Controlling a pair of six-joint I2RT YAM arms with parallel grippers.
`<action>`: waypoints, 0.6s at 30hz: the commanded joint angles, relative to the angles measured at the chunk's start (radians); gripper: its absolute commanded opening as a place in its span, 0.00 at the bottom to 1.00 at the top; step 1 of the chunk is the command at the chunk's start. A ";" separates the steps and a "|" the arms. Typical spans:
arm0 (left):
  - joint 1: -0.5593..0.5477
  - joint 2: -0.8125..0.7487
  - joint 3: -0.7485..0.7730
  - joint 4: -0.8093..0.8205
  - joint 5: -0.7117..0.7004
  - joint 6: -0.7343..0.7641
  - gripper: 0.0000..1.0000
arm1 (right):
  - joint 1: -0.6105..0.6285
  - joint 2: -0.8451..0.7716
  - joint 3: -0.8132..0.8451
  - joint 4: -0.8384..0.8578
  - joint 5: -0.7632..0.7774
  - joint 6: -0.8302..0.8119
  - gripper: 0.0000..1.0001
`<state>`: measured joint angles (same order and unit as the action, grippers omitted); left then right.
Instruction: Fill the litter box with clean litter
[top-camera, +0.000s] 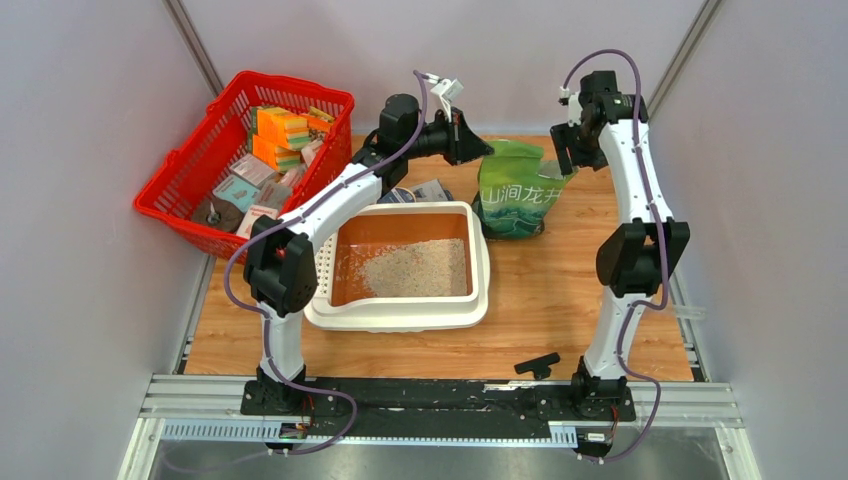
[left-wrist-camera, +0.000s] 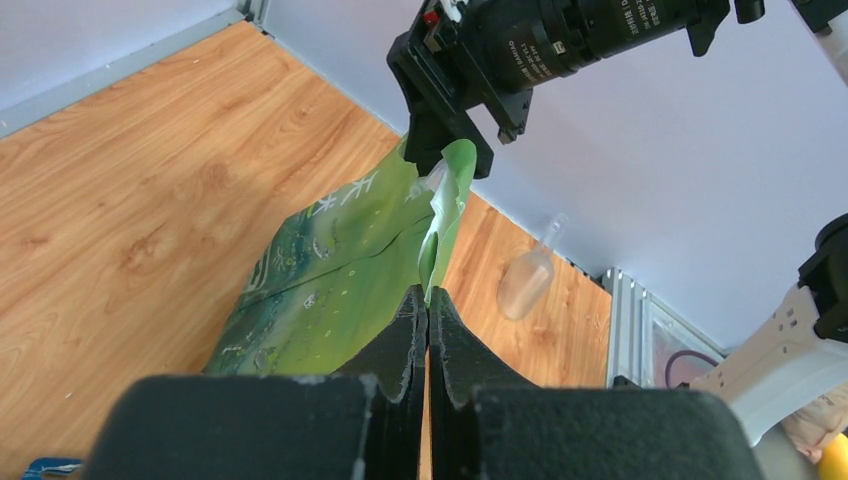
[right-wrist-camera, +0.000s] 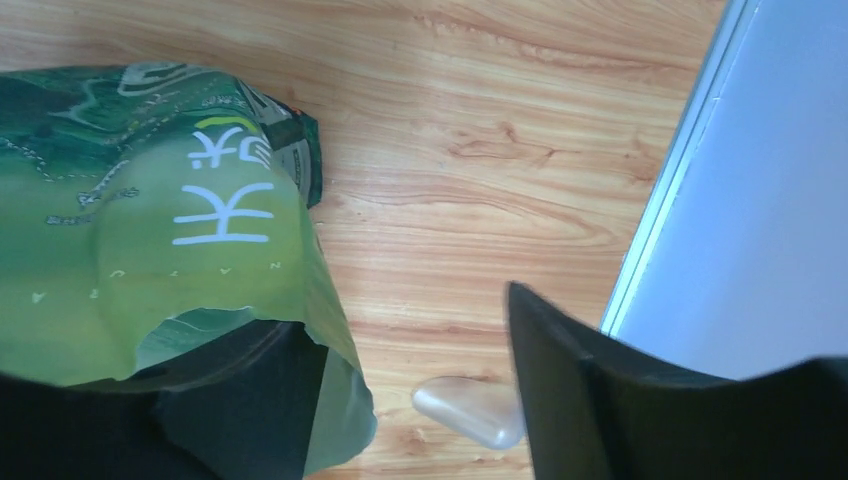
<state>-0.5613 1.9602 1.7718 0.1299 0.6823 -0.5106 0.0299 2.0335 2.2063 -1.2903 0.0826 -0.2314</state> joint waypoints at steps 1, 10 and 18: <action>0.012 -0.115 0.026 0.109 0.013 0.004 0.00 | -0.004 -0.071 0.049 -0.001 0.026 -0.014 0.70; 0.012 -0.096 0.046 0.140 0.022 -0.028 0.04 | -0.019 -0.235 0.058 0.000 -0.216 -0.032 0.87; 0.012 -0.089 0.081 0.188 0.043 -0.068 0.31 | -0.218 -0.474 -0.348 0.020 -0.302 -0.236 0.90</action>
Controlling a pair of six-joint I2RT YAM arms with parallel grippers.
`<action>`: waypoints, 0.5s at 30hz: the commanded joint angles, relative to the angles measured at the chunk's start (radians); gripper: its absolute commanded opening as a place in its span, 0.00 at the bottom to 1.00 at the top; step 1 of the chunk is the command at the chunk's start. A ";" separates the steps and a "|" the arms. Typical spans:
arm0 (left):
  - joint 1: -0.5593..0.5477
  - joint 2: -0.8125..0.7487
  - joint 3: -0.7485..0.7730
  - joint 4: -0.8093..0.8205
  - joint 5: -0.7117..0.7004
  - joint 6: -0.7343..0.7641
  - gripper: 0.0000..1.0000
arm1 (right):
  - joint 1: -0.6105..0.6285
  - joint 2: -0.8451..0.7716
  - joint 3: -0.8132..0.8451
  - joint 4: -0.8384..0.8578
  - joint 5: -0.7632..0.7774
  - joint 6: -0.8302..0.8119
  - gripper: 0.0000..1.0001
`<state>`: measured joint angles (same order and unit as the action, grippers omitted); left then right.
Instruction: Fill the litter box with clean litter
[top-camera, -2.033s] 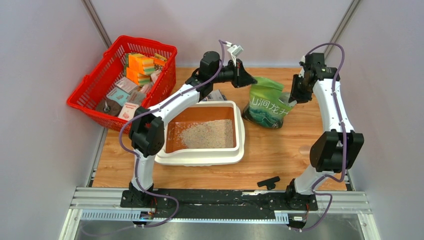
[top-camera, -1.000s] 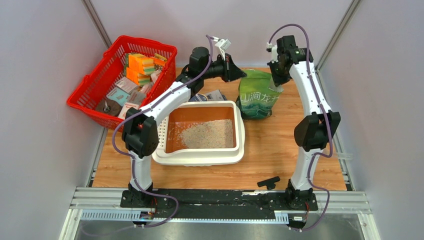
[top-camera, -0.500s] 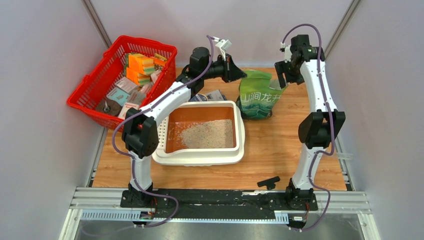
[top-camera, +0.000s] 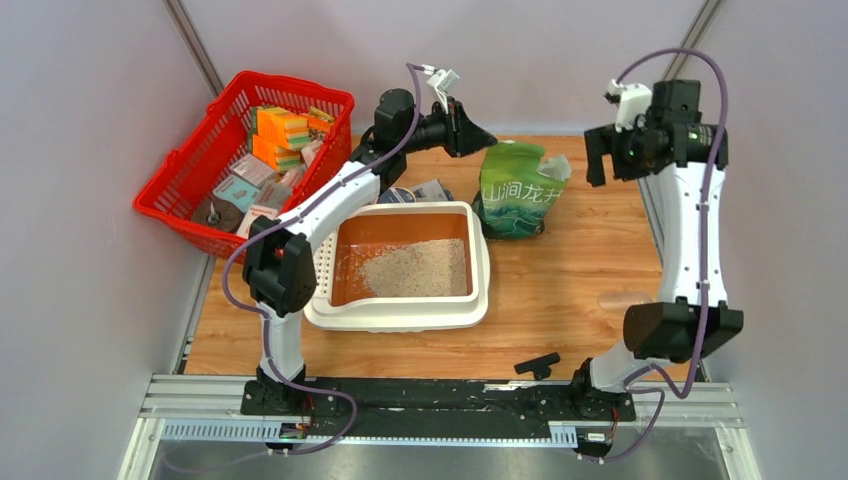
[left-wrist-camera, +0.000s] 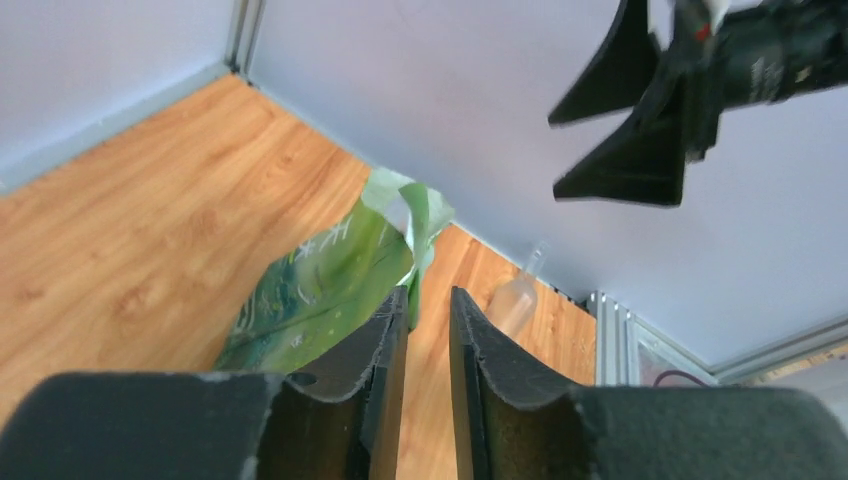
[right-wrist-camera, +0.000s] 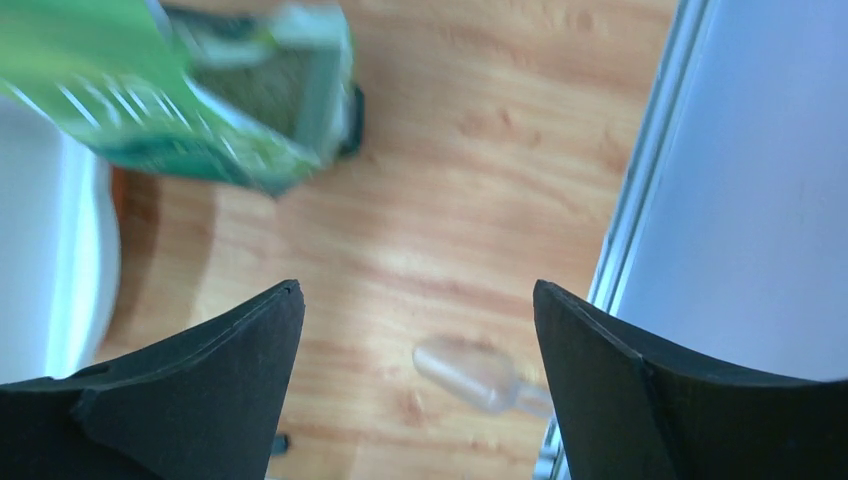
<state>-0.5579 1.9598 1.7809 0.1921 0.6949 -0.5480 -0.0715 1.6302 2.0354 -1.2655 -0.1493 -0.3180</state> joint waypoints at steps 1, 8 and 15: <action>0.007 -0.096 0.075 0.125 0.037 -0.029 0.34 | -0.146 -0.091 -0.235 0.000 -0.082 -0.197 0.90; 0.015 -0.156 0.058 0.044 0.090 0.037 0.50 | -0.326 -0.271 -0.633 -0.035 -0.124 -0.688 0.94; 0.036 -0.246 -0.015 -0.123 0.144 0.190 0.72 | -0.415 -0.412 -0.963 0.034 -0.015 -1.137 0.93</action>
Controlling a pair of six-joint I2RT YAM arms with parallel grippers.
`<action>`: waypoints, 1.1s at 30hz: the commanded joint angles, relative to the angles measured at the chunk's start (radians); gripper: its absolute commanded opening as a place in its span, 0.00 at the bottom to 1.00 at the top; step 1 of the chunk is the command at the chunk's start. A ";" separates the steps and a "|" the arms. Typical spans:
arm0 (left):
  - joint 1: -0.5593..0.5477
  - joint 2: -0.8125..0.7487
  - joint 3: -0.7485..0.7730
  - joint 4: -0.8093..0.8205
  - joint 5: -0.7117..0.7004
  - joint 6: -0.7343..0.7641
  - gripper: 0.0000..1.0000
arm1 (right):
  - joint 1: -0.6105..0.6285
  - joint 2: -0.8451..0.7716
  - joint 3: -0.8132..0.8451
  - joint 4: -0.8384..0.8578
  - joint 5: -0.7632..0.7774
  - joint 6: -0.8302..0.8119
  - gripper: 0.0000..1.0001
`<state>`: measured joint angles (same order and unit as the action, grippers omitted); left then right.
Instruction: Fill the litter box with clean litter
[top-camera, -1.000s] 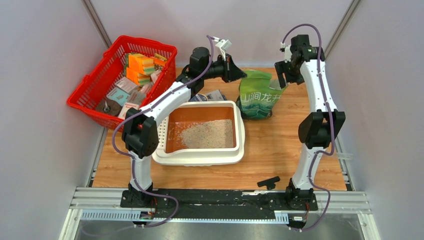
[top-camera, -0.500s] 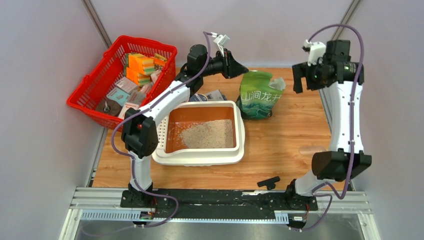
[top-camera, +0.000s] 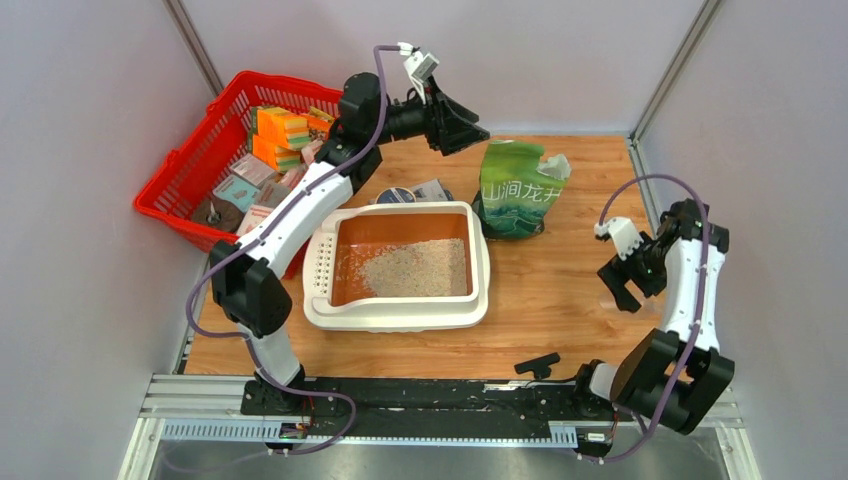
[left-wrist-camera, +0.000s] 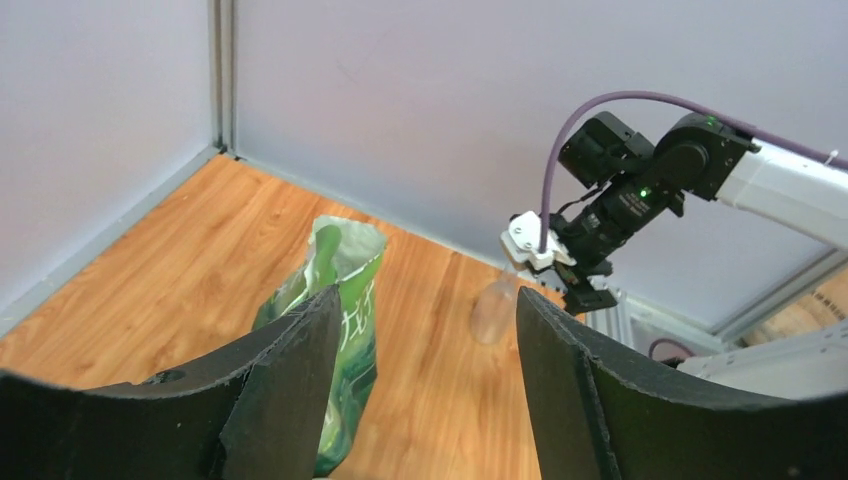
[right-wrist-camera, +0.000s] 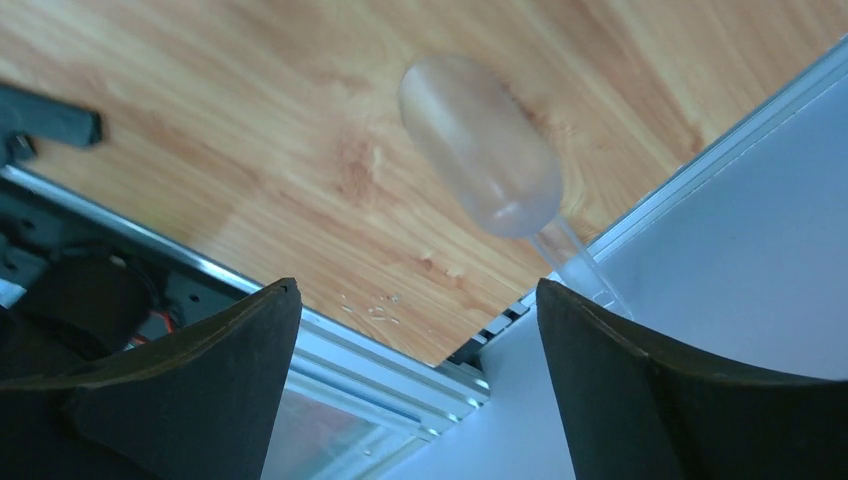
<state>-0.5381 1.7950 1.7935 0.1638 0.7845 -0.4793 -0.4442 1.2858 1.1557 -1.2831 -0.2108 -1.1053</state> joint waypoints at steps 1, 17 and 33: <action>0.018 -0.100 -0.032 -0.118 0.061 0.143 0.72 | -0.057 -0.065 -0.103 0.056 0.047 -0.379 0.92; 0.018 -0.178 -0.022 -0.558 0.078 0.515 0.72 | -0.277 0.248 -0.096 0.306 0.134 -0.662 0.85; 0.018 -0.204 -0.043 -0.603 0.044 0.541 0.70 | -0.277 0.258 -0.310 0.531 0.136 -0.742 0.42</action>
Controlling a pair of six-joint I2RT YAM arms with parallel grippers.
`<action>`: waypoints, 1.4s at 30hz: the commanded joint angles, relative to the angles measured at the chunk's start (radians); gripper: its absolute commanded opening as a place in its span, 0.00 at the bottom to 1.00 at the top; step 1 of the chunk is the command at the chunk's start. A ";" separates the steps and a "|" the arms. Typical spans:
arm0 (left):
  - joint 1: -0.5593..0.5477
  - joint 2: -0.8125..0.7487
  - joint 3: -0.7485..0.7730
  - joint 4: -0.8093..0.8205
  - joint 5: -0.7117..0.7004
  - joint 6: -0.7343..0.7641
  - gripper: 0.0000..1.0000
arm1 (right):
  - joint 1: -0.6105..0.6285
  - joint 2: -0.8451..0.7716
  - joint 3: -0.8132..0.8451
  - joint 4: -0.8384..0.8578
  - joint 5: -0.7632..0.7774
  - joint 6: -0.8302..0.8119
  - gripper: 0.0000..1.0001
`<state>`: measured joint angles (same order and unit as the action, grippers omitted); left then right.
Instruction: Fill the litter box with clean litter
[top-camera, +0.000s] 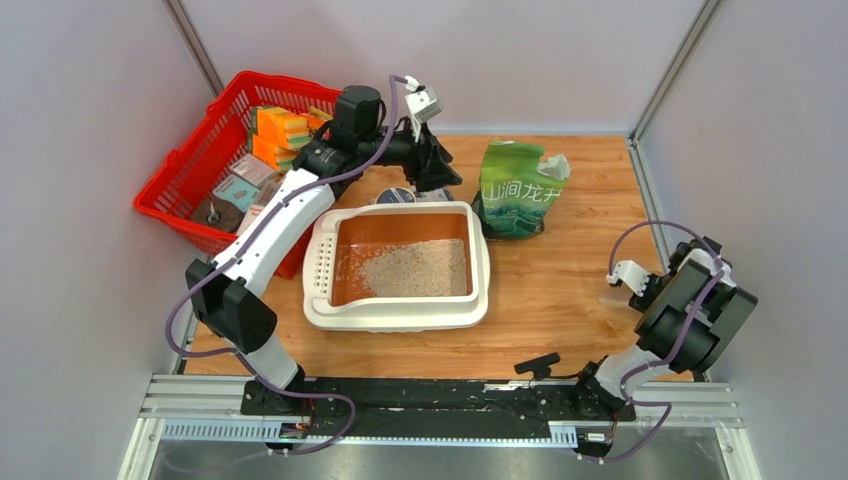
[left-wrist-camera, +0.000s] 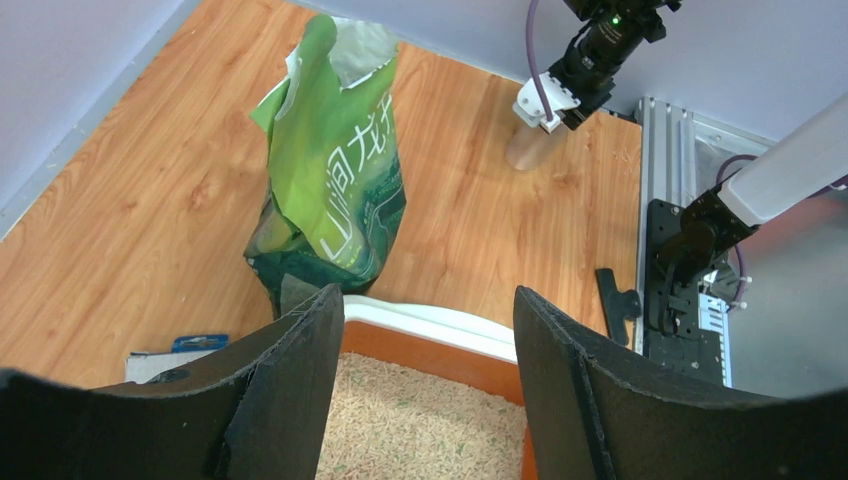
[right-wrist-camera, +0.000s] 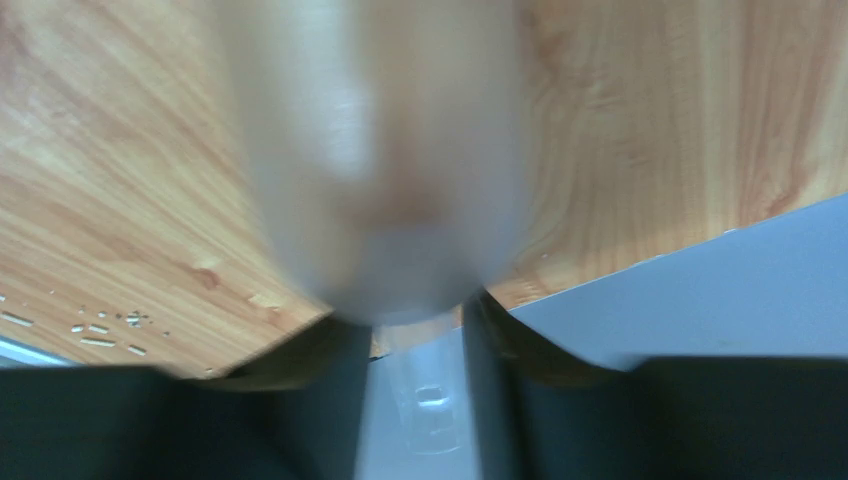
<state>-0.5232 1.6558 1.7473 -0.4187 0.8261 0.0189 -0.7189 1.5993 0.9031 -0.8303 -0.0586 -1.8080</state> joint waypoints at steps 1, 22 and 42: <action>0.003 -0.065 0.003 -0.022 0.004 0.044 0.70 | -0.002 -0.080 -0.069 0.076 -0.023 -0.042 0.29; -0.021 -0.462 -0.268 0.090 -0.165 0.779 0.80 | 0.700 -0.308 0.839 -0.604 -0.823 1.118 0.00; -0.138 -0.433 -0.354 0.027 -0.400 1.585 0.60 | 1.016 0.142 1.168 -0.836 -0.874 0.877 0.00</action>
<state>-0.6575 1.1954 1.4220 -0.4015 0.4492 1.4086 0.2882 1.7790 2.0769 -1.3495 -0.9352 -0.8822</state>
